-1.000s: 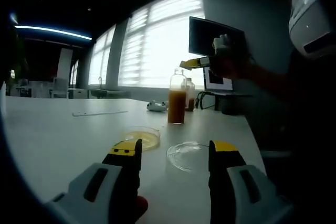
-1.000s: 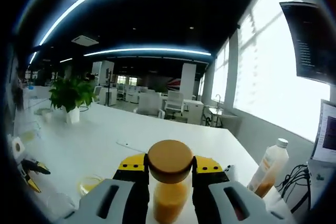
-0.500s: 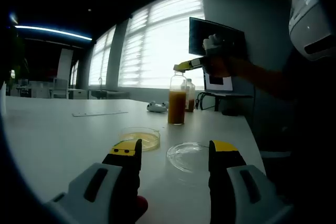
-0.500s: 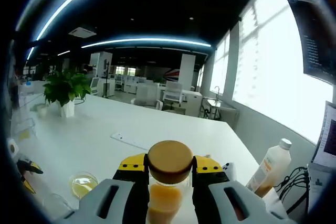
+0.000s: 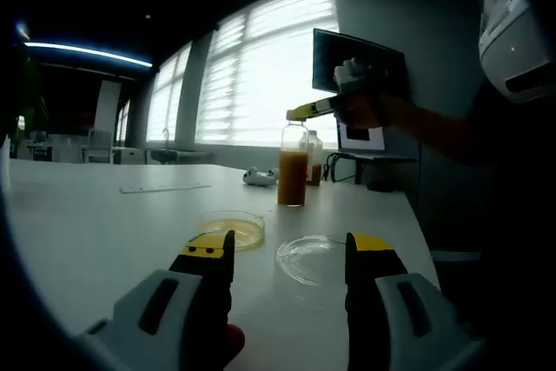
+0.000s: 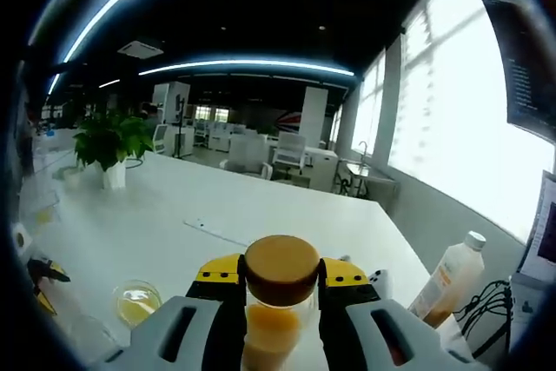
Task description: Open the Petri dish lid, place the lid on the table, pour the liquid culture medium into the Petri dish, pick up the Petri dish lid from the table, and close the Petri dish
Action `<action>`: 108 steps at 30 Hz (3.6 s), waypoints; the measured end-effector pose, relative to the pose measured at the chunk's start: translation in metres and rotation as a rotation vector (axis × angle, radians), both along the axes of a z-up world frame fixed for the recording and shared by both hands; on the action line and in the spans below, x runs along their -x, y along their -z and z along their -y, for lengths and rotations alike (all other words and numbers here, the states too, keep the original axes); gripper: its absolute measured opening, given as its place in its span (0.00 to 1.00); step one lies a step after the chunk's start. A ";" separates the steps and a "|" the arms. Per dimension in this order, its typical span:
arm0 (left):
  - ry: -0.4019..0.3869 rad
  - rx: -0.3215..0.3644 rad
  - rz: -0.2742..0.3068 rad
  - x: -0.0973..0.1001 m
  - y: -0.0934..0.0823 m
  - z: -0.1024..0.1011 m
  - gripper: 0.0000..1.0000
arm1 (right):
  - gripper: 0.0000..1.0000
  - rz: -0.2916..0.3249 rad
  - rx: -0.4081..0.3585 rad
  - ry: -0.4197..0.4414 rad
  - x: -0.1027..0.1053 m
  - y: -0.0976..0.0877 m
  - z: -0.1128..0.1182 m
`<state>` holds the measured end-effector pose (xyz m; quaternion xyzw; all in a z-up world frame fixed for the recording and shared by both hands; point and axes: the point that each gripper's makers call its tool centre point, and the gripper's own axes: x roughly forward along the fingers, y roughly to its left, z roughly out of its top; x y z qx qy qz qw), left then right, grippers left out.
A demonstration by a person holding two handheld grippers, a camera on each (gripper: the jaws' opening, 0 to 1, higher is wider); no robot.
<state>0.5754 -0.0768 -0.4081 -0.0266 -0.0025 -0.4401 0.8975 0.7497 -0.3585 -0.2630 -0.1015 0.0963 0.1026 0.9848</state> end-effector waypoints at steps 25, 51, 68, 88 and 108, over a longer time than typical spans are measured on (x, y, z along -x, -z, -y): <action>-0.003 -0.001 0.000 0.001 0.000 0.000 0.42 | 0.26 0.142 -0.038 0.042 0.004 -0.027 0.009; -0.006 -0.004 -0.001 0.001 0.000 0.001 0.42 | 0.31 0.160 -0.109 -0.047 0.038 -0.028 -0.017; -0.008 0.002 -0.007 0.001 0.000 0.000 0.42 | 0.41 0.131 -0.157 -0.209 0.072 -0.005 -0.053; -0.052 -0.011 -0.022 0.004 -0.001 -0.011 0.45 | 0.48 0.120 -0.127 -0.386 0.111 0.022 -0.068; -0.009 -0.087 0.001 0.005 -0.026 -0.033 0.48 | 0.61 0.031 -0.077 -0.641 0.143 0.066 -0.103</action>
